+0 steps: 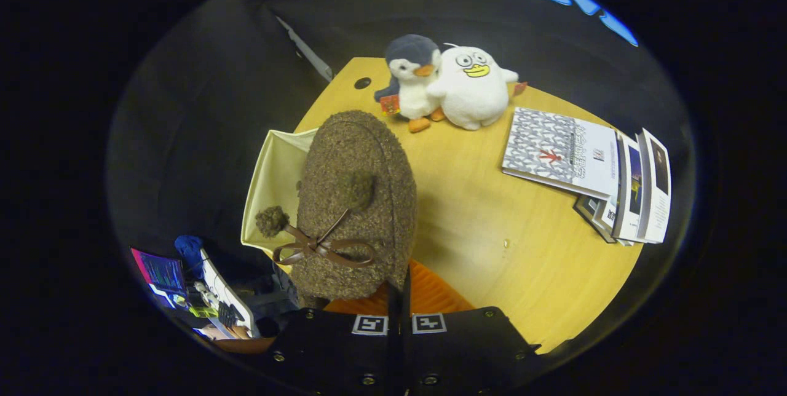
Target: Open the storage box then place both shoes into the box .Put the left shoe in first, then the right shoe, with the right side of both shoes facing outward in a uniform manner.
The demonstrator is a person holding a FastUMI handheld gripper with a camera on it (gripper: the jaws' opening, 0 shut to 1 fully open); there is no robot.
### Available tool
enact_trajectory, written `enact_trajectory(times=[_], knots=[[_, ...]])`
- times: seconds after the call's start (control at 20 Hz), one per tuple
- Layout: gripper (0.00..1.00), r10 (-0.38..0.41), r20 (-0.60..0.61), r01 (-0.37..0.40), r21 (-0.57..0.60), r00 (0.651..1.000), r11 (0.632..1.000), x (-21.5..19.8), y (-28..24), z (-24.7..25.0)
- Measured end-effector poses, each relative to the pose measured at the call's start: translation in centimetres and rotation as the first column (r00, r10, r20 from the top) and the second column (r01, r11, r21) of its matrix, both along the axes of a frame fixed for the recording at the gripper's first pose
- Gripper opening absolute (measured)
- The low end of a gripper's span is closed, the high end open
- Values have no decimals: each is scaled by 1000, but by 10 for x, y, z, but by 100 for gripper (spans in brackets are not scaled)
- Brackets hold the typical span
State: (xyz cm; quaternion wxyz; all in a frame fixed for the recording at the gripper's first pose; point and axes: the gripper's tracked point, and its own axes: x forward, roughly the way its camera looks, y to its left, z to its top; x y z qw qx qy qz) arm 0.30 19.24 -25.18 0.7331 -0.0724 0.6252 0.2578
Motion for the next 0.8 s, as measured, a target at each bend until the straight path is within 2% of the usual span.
enact_trajectory(times=[0.45,0.65,0.8], knots=[[0,190,-14,-190,21,982,982,-4,105,-7],[0,257,-43,-256,23,966,966,-5,147,-25],[0,299,-43,-300,-18,953,954,0,170,-50]])
